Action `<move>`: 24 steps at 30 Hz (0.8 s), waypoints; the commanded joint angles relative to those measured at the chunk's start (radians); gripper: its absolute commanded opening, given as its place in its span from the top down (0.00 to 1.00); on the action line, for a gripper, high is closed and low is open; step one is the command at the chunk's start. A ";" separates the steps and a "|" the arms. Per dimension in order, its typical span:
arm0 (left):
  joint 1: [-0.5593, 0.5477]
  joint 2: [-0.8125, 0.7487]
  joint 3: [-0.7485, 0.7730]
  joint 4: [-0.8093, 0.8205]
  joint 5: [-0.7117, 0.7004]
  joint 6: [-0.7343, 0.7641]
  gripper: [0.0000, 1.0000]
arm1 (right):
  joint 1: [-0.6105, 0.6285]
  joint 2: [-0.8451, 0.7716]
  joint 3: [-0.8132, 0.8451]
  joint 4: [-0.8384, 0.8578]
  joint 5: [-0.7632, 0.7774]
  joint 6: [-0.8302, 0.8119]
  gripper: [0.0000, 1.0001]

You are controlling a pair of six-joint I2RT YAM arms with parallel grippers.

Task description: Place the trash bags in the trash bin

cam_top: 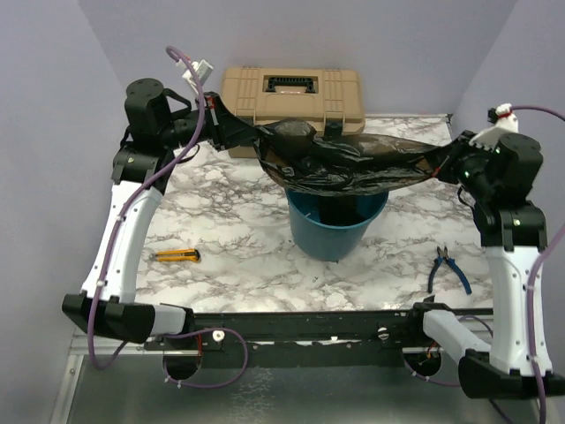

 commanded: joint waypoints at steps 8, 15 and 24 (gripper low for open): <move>0.008 0.334 0.044 -0.008 -0.118 0.068 1.00 | -0.008 0.369 -0.013 0.196 -0.022 -0.024 0.99; 0.018 0.415 0.057 -0.008 -0.166 0.070 1.00 | -0.029 0.490 0.000 0.218 -0.084 -0.024 1.00; 0.037 0.264 -0.251 -0.064 -0.158 0.144 1.00 | -0.032 0.408 -0.200 0.209 -0.136 -0.053 0.99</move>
